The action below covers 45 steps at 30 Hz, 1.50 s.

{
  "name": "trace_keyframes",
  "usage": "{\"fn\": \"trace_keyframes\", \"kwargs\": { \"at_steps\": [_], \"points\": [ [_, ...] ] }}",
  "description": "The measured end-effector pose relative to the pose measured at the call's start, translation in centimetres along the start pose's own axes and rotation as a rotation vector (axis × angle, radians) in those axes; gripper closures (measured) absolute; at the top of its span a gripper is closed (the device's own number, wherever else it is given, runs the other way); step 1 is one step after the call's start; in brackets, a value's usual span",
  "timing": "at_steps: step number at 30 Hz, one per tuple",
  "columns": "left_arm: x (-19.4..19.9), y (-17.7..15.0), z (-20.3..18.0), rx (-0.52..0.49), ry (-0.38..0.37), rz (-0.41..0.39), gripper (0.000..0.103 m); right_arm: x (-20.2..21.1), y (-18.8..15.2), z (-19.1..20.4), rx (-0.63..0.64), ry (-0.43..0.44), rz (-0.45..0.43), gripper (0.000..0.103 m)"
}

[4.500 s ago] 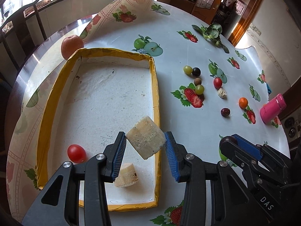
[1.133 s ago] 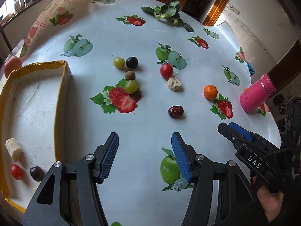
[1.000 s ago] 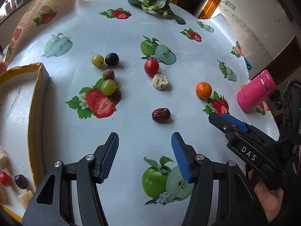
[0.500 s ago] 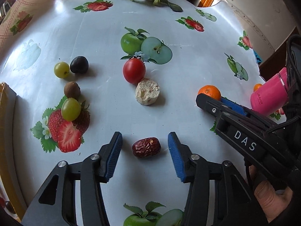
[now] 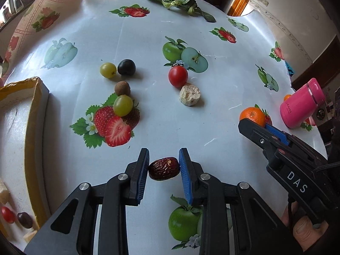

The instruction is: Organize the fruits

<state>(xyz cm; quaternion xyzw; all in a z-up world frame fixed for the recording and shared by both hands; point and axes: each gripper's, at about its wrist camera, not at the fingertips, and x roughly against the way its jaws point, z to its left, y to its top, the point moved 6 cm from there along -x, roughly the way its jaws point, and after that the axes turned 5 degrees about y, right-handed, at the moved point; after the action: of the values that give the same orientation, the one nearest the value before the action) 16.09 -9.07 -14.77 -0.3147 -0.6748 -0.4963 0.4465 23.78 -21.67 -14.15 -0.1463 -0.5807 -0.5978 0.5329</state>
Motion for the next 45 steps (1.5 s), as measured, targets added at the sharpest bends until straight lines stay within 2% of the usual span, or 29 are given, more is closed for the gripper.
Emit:
{"fn": "trace_keyframes", "kwargs": {
  "at_steps": [9,16,31,45],
  "points": [
    [4.6,-0.9,3.7,0.015,0.048,-0.071,0.077,4.2,-1.9,6.1,0.031,0.097,-0.036,0.07],
    [7.1,-1.7,6.7,0.038,0.073,-0.104,0.077,5.6,-3.2,10.7,0.081,0.138,-0.035,0.07],
    [9.7,-3.9,12.2,0.106,0.126,-0.129,0.077,6.1,-5.9,17.8,0.17,0.207,-0.007,0.07],
    [10.1,-4.8,15.8,0.158,0.158,-0.13,0.077,5.1,-7.3,22.1,0.235,0.253,0.025,0.07]
  ]
}}
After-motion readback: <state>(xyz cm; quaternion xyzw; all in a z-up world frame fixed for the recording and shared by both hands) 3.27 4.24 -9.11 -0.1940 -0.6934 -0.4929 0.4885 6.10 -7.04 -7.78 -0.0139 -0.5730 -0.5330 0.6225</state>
